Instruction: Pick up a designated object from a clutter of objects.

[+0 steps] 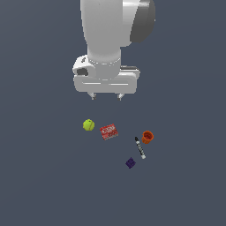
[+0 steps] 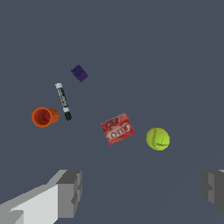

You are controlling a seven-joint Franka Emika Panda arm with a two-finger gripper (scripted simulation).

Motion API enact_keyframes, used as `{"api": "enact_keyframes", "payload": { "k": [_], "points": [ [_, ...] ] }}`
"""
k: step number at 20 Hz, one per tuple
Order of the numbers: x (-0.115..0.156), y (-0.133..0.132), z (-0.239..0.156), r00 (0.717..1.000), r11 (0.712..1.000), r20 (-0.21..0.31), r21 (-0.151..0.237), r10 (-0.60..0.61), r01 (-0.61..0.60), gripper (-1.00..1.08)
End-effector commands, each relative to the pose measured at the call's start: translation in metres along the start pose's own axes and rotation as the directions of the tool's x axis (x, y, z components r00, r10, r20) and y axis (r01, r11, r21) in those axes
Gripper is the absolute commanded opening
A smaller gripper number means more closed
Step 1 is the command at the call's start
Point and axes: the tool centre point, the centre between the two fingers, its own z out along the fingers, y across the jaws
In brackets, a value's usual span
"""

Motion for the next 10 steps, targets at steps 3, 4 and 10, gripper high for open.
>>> {"api": "enact_keyframes", "payload": {
  "k": [3, 4, 10],
  "points": [
    [0.000, -0.001, -0.002, 1.000, 1.000, -0.003, -0.001, -0.005, 0.005, 1.00],
    [0.001, -0.003, -0.003, 1.000, 1.000, -0.006, -0.001, -0.011, 0.011, 1.00],
    [0.005, -0.017, -0.019, 0.998, 0.998, -0.032, -0.009, -0.063, 0.063, 1.00]
  ]
}}
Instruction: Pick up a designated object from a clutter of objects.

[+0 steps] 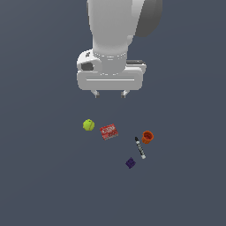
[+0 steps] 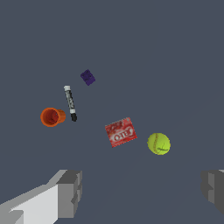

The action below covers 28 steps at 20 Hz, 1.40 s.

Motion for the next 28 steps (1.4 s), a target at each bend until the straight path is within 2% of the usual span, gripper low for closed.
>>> {"api": "enact_keyframes", "payload": {
  "k": [1, 7, 14, 21, 28],
  "points": [
    [0.001, -0.003, -0.004, 1.000, 1.000, -0.005, -0.002, -0.012, 0.012, 1.00],
    [0.003, -0.006, 0.002, 1.000, 1.000, -0.004, 0.002, 0.005, -0.005, 1.00],
    [0.013, -0.025, 0.022, 0.998, 0.998, -0.002, 0.015, 0.064, -0.064, 1.00],
    [0.026, -0.058, 0.058, 0.985, 0.985, 0.004, 0.031, 0.170, -0.170, 1.00],
    [0.036, -0.100, 0.104, 0.953, 0.952, 0.014, 0.040, 0.303, -0.303, 1.00]
  ]
}}
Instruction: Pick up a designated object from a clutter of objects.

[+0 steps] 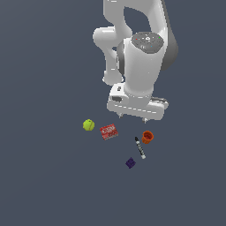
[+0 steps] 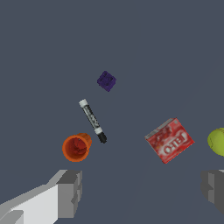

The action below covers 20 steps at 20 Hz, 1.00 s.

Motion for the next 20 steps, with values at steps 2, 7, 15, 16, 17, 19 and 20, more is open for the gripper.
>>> {"api": "enact_keyframes", "payload": {
  "k": [2, 7, 15, 16, 17, 19, 20],
  "points": [
    [-0.002, -0.020, 0.025, 0.997, 0.997, 0.002, 0.002, 0.071, -0.071, 1.00],
    [-0.008, -0.047, 0.060, 0.985, 0.985, 0.001, 0.000, 0.170, -0.170, 1.00],
    [-0.021, -0.079, 0.109, 0.952, 0.952, -0.010, -0.008, 0.305, -0.305, 1.00],
    [-0.022, -0.082, 0.114, 0.948, 0.948, -0.011, -0.008, 0.317, -0.317, 1.00],
    [-0.023, -0.084, 0.118, 0.945, 0.945, -0.013, -0.009, 0.328, -0.328, 1.00],
    [-0.026, -0.089, 0.125, 0.938, 0.938, -0.016, -0.011, 0.347, -0.347, 1.00],
    [-0.027, -0.090, 0.128, 0.935, 0.935, -0.017, -0.011, 0.355, -0.355, 1.00]
  ]
}}
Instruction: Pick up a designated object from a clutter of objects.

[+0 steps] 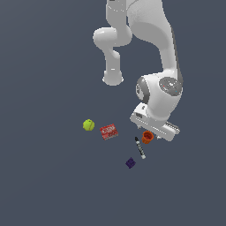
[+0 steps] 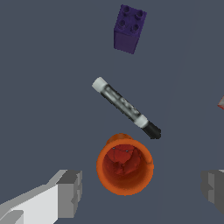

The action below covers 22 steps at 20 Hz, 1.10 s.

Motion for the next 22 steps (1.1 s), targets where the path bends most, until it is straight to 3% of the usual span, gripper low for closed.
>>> {"api": "enact_keyframes", "payload": {
  "k": [1, 13, 22],
  "points": [
    [-0.004, -0.004, 0.008, 1.000, 1.000, -0.004, -0.001, 0.025, -0.025, 1.00],
    [-0.008, -0.007, 0.021, 0.999, 0.999, -0.008, -0.003, 0.046, -0.046, 1.00],
    [-0.009, -0.006, 0.060, 0.999, 0.999, -0.008, -0.003, 0.049, -0.049, 1.00]
  ]
}}
